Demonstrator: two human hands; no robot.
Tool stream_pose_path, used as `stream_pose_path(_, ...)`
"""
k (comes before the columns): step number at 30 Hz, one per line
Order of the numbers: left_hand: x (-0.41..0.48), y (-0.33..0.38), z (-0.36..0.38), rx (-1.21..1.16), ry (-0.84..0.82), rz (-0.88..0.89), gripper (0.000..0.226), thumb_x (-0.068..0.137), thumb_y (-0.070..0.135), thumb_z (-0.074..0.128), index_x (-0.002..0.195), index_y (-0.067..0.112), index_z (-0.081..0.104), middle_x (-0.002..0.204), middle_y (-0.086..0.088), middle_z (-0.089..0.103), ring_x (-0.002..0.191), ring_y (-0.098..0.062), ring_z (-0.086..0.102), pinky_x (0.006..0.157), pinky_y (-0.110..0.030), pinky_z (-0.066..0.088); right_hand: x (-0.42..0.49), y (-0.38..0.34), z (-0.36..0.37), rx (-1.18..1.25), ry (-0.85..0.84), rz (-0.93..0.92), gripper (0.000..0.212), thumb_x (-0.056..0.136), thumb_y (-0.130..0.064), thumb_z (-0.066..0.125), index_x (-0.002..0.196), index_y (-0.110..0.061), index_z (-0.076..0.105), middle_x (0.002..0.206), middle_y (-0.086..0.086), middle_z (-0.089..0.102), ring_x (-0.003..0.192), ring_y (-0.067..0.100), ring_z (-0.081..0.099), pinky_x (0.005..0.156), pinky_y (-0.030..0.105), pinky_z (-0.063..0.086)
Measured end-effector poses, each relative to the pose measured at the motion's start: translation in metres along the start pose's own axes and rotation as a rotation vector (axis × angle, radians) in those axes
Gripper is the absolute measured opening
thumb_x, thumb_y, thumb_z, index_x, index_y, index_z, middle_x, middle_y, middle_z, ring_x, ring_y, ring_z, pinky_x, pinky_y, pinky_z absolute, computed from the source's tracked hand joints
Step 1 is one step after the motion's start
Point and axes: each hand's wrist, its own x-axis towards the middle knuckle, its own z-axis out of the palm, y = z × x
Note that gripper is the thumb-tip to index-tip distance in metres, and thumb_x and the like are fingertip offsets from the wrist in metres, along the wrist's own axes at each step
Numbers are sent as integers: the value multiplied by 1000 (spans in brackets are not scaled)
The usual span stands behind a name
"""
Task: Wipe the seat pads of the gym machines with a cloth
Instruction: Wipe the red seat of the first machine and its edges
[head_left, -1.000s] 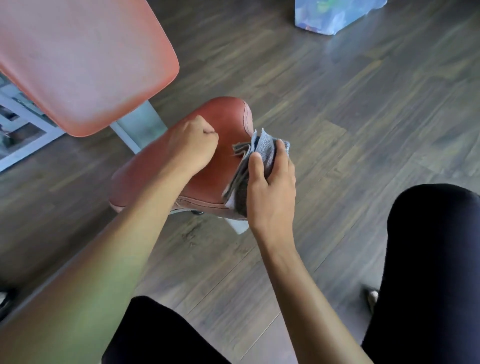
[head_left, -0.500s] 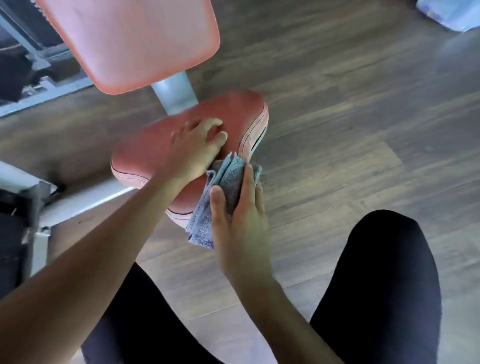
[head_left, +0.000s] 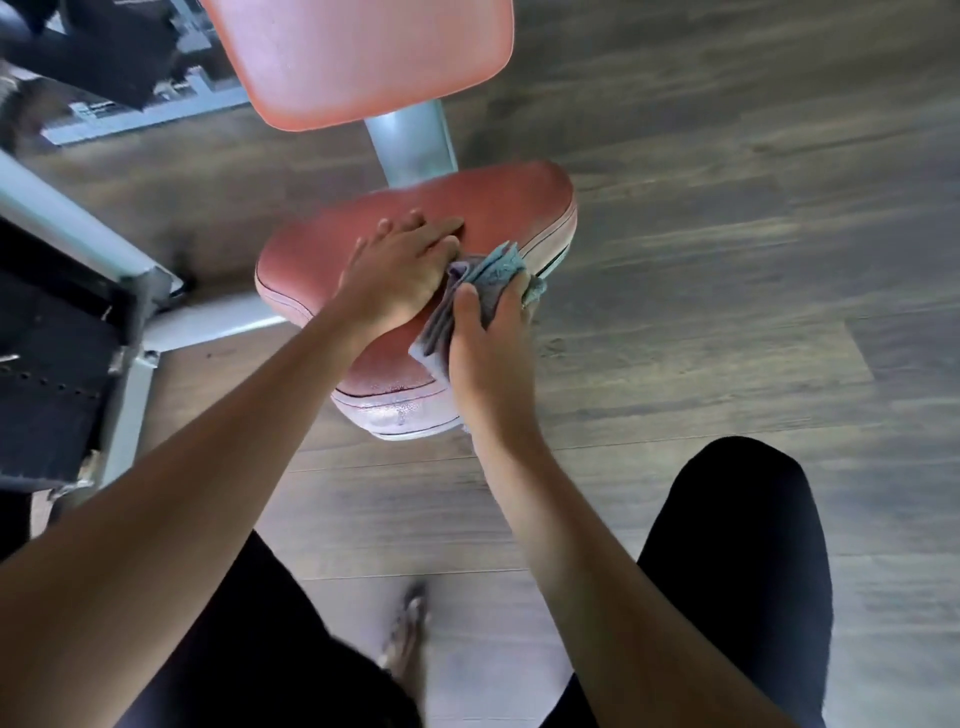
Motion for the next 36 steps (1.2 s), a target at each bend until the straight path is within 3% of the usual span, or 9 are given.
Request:
stream_pose_path(4,0,-9,3,-43,40,35,41,103,42,36,143,41,45,159,-1,31,148,-28,22,121,-49,14,-36,12,-2,72,-69,-13,74,93,-49,37,157,-20,16,161,6,26,146,20,30,118,39,29)
stream_pose_path(7,19,-6,5,-75,92,17,32,101,37,42,129,34,57,145,0,45,137,-27,32,112,-42,25,-2,6,0,1,-29,-13,68,104,-35,38,159,-16,2,166,9,5,151,21,12,119,27,13)
stream_pose_path(9,39,3,7,-99,79,46,27,101,31,44,123,26,58,140,-3,47,134,-27,34,109,-40,25,23,-3,0,-55,-36,17,69,105,-32,35,157,-16,-8,165,11,-9,153,25,4,119,34,11)
stream_pose_path(12,70,21,8,-88,17,99,34,101,31,43,134,24,52,142,-7,46,133,-30,38,113,-42,27,45,-6,-1,-40,2,35,71,106,-33,35,156,-19,-13,164,11,-19,153,27,-3,119,40,12)
stream_pose_path(15,91,30,13,-64,8,125,35,101,33,41,135,26,49,144,-7,46,133,-31,40,114,-47,27,62,-14,-3,34,80,51,72,105,-32,37,156,-18,-12,164,10,-17,152,23,-7,119,38,10)
stream_pose_path(20,94,30,23,-19,34,170,34,103,33,33,134,24,44,144,-7,44,135,-29,35,113,-47,20,56,-10,-2,29,134,31,69,104,-32,40,158,-21,-2,166,8,0,152,22,8,119,38,16)
stream_pose_path(26,100,30,26,7,30,195,39,103,34,31,140,22,38,148,-5,38,140,-26,29,114,-47,15,72,-11,-3,39,169,49,72,104,-34,41,158,-21,-6,166,2,-6,152,15,2,117,27,9)
stream_pose_path(31,101,29,28,34,42,216,43,104,36,32,145,23,37,154,-5,36,144,-25,28,117,-44,16,76,-1,-3,116,197,-11,72,104,-36,41,157,-23,-5,163,-5,-23,150,8,-16,110,18,-2)
stream_pose_path(36,98,28,30,1,54,220,42,104,33,35,143,22,41,149,-7,43,140,-26,34,117,-41,22,84,2,-1,165,227,-84,71,105,-27,41,157,-27,-7,166,-7,-8,150,7,-9,109,11,-1)
